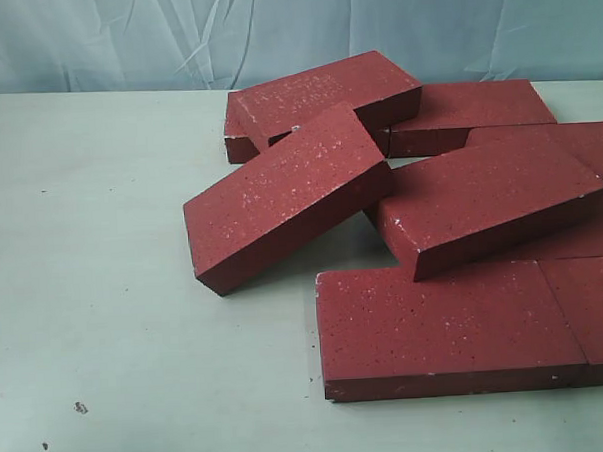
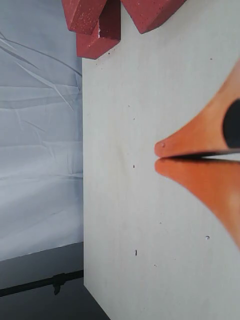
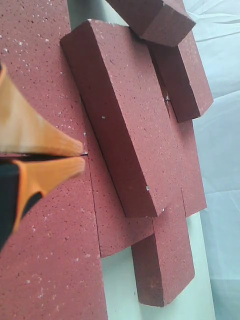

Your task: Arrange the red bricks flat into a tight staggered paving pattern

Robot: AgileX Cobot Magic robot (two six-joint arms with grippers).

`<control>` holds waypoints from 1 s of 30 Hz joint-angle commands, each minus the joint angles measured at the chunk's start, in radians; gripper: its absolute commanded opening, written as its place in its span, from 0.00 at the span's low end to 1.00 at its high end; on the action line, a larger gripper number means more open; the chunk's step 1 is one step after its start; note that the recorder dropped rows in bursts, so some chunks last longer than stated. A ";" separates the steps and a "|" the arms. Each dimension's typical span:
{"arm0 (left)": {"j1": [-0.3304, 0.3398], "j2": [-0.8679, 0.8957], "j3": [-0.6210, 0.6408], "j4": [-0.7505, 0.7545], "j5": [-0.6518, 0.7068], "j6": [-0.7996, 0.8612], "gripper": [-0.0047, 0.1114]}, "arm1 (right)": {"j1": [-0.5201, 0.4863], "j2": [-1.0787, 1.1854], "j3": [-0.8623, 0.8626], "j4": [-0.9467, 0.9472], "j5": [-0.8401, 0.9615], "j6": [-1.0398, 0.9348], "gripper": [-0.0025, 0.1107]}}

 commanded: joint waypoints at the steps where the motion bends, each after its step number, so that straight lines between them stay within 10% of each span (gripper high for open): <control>1: 0.003 -0.005 0.005 0.006 0.001 -0.006 0.04 | -0.005 -0.006 0.006 -0.010 -0.014 0.001 0.02; 16: 0.003 -0.005 0.005 0.006 0.001 -0.006 0.04 | -0.005 -0.006 0.006 -0.019 -0.526 0.001 0.02; 30: 0.003 -0.005 0.005 0.006 0.001 -0.006 0.04 | -0.005 -0.006 0.006 -0.013 -0.615 -0.001 0.02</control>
